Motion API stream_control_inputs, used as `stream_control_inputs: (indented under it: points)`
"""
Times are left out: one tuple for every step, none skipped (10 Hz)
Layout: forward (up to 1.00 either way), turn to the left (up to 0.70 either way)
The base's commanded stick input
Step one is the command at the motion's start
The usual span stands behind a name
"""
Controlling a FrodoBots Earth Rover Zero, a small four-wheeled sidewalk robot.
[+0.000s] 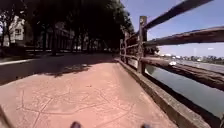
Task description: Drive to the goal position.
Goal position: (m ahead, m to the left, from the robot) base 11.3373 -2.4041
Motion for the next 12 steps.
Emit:
stream_control_inputs:
  points:
    - [0.70,0.00]
    - [0.70,0.00]
    - [0.70,0.00]
    - [0.70,0.00]
    - [0.70,0.00]
    - [0.70,0.00]
    - [0.70,0.33]
    - [0.70,0.35]
    - [0.70,0.34]
    - [0.70,0.09]
    - [0.70,0.00]
    - [0.70,0.00]
